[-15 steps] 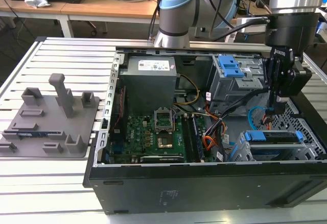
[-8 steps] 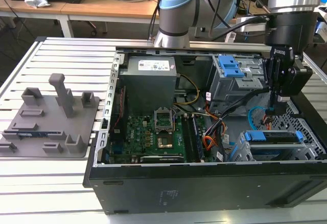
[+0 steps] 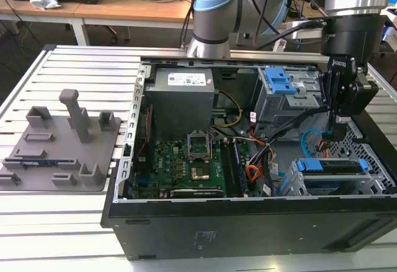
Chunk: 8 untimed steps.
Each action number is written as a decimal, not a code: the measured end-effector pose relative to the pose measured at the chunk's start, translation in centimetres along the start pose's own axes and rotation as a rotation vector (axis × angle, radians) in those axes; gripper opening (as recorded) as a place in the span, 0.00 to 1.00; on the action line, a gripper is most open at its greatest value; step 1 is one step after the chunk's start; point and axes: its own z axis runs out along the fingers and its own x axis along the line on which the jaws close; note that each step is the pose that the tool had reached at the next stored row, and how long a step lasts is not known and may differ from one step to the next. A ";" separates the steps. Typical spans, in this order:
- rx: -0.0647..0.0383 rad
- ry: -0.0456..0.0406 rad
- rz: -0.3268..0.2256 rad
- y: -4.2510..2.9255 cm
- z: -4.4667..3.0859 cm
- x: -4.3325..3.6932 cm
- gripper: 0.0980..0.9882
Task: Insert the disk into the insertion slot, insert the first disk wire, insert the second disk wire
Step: 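Insert the first disk wire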
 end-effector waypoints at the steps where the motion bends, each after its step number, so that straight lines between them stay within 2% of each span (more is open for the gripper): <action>1: 0.000 0.0001 0.000 0.00 0.00 0.00 0.07; 3: -0.002 -0.0002 -0.001 -0.08 0.02 -0.02 0.07; 4: -0.009 0.0004 -0.004 -0.20 0.03 -0.04 0.07; 5: -0.030 0.0030 -0.015 -0.32 0.03 -0.05 0.07; 6: -0.046 0.0046 -0.023 -0.38 0.03 -0.06 0.07; 7: -0.085 0.0086 -0.044 -0.60 0.05 -0.09 0.07; 8: -0.094 0.0078 -0.049 -0.93 0.08 -0.13 0.07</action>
